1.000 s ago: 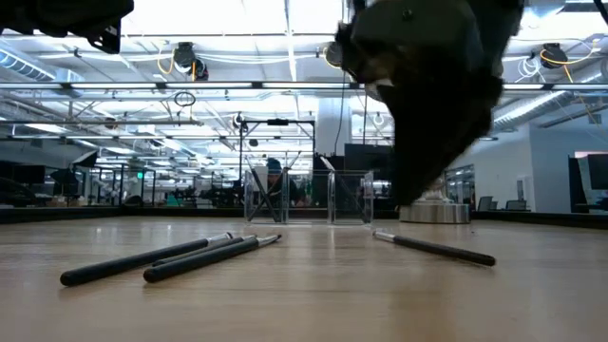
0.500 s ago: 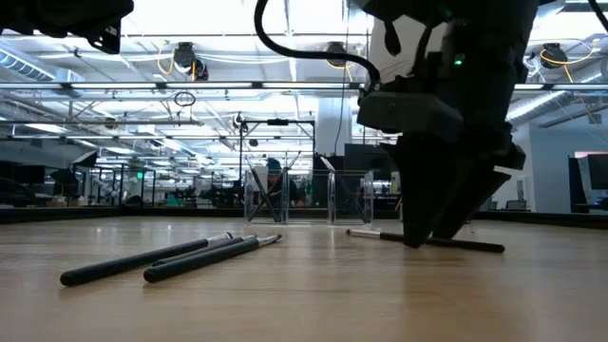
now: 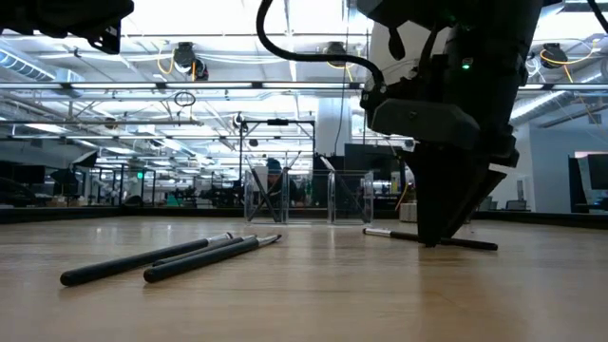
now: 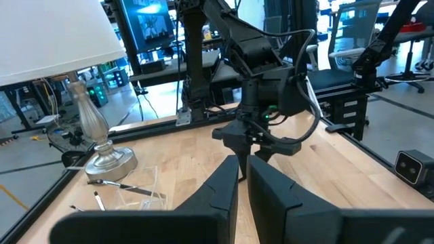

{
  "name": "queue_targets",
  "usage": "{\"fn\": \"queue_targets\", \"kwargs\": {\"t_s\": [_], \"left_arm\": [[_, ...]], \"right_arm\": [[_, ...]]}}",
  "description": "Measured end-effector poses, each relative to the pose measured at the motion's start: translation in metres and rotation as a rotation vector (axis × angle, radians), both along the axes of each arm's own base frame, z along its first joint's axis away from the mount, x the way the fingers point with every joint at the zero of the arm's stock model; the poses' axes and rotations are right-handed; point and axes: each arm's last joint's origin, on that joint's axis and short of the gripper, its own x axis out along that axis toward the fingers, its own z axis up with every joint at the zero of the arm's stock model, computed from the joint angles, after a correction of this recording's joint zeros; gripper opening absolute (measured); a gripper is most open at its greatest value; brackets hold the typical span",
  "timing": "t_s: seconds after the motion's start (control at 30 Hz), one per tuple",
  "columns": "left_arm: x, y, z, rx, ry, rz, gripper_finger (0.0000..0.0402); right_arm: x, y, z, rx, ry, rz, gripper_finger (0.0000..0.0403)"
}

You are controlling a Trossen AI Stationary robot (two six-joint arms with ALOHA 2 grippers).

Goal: Put items in baskets/containers
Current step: Put the black liner brush transparent organizer

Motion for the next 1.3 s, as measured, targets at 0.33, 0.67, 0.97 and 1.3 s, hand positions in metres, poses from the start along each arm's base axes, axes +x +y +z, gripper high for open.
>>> {"fn": "queue_targets", "kwargs": {"t_s": [0.33, 0.67, 0.97, 1.3], "left_arm": [[0.000, 0.000, 0.000, -0.002, 0.000, 0.000, 0.0042], [0.000, 0.000, 0.000, 0.001, 0.000, 0.000, 0.0042], [0.000, 0.000, 0.000, -0.048, 0.006, 0.001, 0.0042], [0.010, -0.003, -0.005, -0.013, 0.036, 0.020, 0.0042]], "right_arm": [[-0.013, -0.010, -0.016, -0.044, 0.055, -0.016, 0.0011], [0.000, -0.002, 0.007, -0.269, -0.231, 0.069, 0.0002], [0.004, 0.011, 0.068, -0.536, -0.536, 0.208, 0.0001], [0.002, -0.019, 0.092, -0.755, -0.827, 0.269, 0.0000]]}}
